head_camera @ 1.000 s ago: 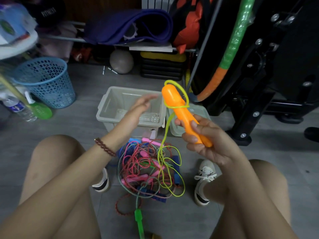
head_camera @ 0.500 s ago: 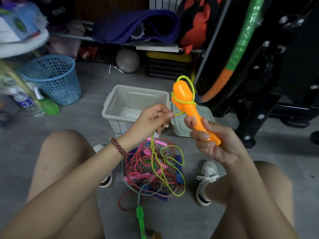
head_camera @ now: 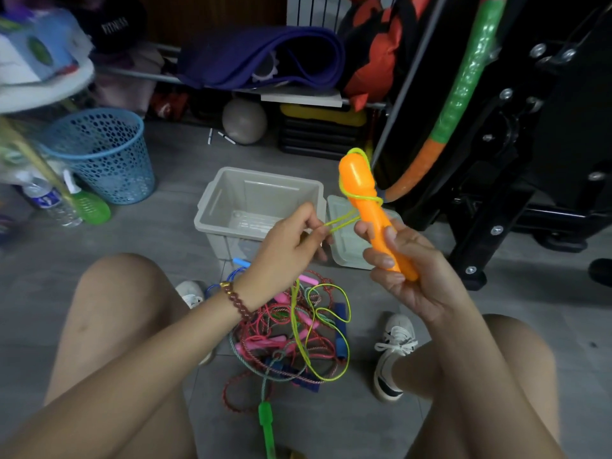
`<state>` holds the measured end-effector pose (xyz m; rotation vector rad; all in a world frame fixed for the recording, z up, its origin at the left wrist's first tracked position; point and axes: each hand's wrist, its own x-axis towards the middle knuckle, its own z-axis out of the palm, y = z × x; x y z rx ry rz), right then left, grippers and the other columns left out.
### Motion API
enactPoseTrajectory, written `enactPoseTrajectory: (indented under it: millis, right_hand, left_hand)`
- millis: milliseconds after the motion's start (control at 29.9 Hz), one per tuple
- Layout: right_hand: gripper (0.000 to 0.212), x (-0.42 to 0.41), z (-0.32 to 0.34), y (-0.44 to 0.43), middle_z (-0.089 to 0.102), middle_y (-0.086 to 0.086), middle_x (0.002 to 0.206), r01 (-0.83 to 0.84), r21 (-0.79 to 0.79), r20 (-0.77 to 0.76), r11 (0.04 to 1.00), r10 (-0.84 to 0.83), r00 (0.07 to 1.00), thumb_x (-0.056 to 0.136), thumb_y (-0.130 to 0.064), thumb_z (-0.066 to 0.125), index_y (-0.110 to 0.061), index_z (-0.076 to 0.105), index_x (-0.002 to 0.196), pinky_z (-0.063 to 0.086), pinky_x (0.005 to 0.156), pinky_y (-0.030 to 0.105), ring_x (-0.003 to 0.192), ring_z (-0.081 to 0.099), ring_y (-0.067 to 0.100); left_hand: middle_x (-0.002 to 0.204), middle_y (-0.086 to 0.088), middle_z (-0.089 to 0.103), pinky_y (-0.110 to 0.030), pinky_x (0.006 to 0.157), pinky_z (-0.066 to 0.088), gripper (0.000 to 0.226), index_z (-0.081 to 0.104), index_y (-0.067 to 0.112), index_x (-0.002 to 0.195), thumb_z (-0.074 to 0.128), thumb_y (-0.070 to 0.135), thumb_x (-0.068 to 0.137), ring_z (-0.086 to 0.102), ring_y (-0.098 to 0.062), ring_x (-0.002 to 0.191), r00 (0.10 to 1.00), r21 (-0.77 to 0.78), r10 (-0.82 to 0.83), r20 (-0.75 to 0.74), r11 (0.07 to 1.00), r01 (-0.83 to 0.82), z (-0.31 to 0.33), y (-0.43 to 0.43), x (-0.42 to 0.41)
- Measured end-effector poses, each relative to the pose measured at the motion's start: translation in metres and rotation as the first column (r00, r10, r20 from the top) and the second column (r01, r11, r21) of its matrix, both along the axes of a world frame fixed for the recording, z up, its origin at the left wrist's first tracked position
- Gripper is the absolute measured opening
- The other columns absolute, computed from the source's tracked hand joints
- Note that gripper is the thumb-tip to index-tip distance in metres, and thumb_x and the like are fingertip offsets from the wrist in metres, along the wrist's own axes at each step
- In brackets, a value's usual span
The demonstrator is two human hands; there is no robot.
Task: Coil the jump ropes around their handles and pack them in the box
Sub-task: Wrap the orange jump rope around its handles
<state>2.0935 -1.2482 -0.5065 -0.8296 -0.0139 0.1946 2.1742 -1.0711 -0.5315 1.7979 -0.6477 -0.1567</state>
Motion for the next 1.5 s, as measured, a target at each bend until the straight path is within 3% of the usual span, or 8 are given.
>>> enactPoseTrajectory:
  millis: [367, 568, 635, 701, 802, 1169, 1336, 1503]
  right_hand:
    - [0.061, -0.001, 0.003, 0.014, 0.067, 0.006, 0.089, 0.171, -0.568, 0.1, 0.805, -0.138, 0.985, 0.087, -0.007, 0.055, -0.016, 0.031, 0.142, 0.034, 0.044, 0.02, 0.054, 0.046, 0.012]
    - [0.052, -0.002, 0.004, 0.019, 0.057, 0.012, 0.097, 0.089, -0.427, 0.054, 0.9, -0.073, 0.996, 0.087, -0.01, 0.051, -0.014, 0.038, 0.137, 0.034, 0.045, 0.018, 0.056, 0.044, 0.009]
    - [0.06, -0.002, -0.001, 0.016, 0.062, 0.004, 0.097, 0.16, -0.669, 0.099, 0.726, -0.127, 0.987, 0.091, -0.007, 0.053, -0.022, 0.027, 0.143, 0.038, 0.047, 0.015, 0.057, 0.05, 0.003]
    - [0.078, 0.0, -0.01, 0.009, 0.061, 0.004, 0.104, 0.187, -0.916, 0.166, 0.354, -0.089, 0.982, 0.093, -0.004, 0.054, -0.024, 0.003, 0.148, 0.044, 0.059, 0.014, 0.071, 0.058, 0.001]
    - [0.065, -0.001, -0.014, 0.001, 0.065, 0.012, 0.106, 0.177, -0.979, 0.181, 0.098, 0.034, 0.983, 0.09, -0.006, 0.059, -0.018, 0.019, 0.139, 0.05, 0.083, 0.04, 0.093, 0.063, 0.025]
    - [0.053, -0.008, -0.002, 0.006, 0.056, -0.015, 0.101, 0.129, -0.96, 0.172, 0.251, 0.16, 0.972, 0.09, 0.0, 0.058, -0.023, 0.028, 0.126, 0.044, 0.064, 0.011, 0.077, 0.056, -0.002]
    - [0.092, -0.01, -0.002, 0.01, 0.062, 0.009, 0.1, 0.12, -0.95, 0.185, 0.287, 0.21, 0.96, 0.091, -0.001, 0.056, -0.038, -0.009, 0.145, 0.042, 0.068, 0.012, 0.068, 0.052, 0.002]
    - [0.078, -0.009, -0.004, 0.009, 0.057, 0.005, 0.094, 0.138, -0.927, 0.234, 0.347, 0.251, 0.939, 0.089, -0.015, 0.055, -0.037, 0.01, 0.148, 0.043, 0.063, 0.021, 0.065, 0.046, 0.007]
  left_hand:
    - [0.063, -0.002, 0.058, -0.019, 0.051, 0.039, 0.023, 0.041, 0.012, 0.074, 0.048, -0.001, 0.092, 0.052, -0.009, 0.049, 0.972, 0.005, -0.16, -0.172, 0.987, 0.163, -0.005, -0.004, 0.001]
    - [0.095, 0.011, 0.058, -0.032, 0.085, 0.046, 0.02, 0.05, 0.025, 0.098, 0.048, 0.038, 0.083, 0.058, -0.008, 0.089, 0.984, 0.003, -0.1, -0.149, 0.995, 0.102, -0.016, -0.002, 0.012]
    - [0.104, 0.014, 0.054, -0.019, 0.091, 0.038, 0.023, 0.049, 0.026, 0.104, 0.043, 0.027, 0.082, 0.051, 0.005, 0.098, 0.989, -0.107, 0.046, -0.138, 0.992, -0.061, -0.008, 0.002, 0.018]
    - [0.107, 0.01, 0.055, -0.016, 0.095, 0.036, 0.025, 0.051, 0.027, 0.102, 0.041, 0.017, 0.082, 0.05, 0.002, 0.103, 0.98, -0.196, 0.193, -0.041, 0.96, -0.197, 0.004, 0.011, 0.027]
    - [0.105, 0.002, 0.06, -0.017, 0.093, 0.039, 0.025, 0.057, 0.028, 0.098, 0.047, 0.01, 0.084, 0.054, -0.006, 0.102, 0.971, -0.149, 0.197, 0.134, 0.973, -0.176, 0.016, 0.028, 0.043]
    - [0.092, 0.012, 0.07, -0.027, 0.074, 0.05, 0.014, 0.066, 0.023, 0.098, 0.061, 0.02, 0.086, 0.061, -0.007, 0.089, 0.985, -0.113, -0.174, -0.01, 0.979, 0.172, 0.017, 0.028, 0.031]
    - [0.098, 0.004, 0.062, -0.031, 0.067, 0.046, 0.013, 0.068, 0.017, 0.091, 0.069, 0.013, 0.079, 0.058, -0.017, 0.084, 0.978, -0.144, -0.033, 0.208, 0.987, 0.064, 0.014, 0.022, 0.024]
    - [0.101, -0.004, 0.06, -0.02, 0.059, 0.04, 0.018, 0.07, 0.012, 0.093, 0.067, 0.001, 0.079, 0.054, -0.004, 0.083, 0.926, -0.073, -0.095, 0.365, 0.989, 0.13, 0.024, 0.026, 0.022]
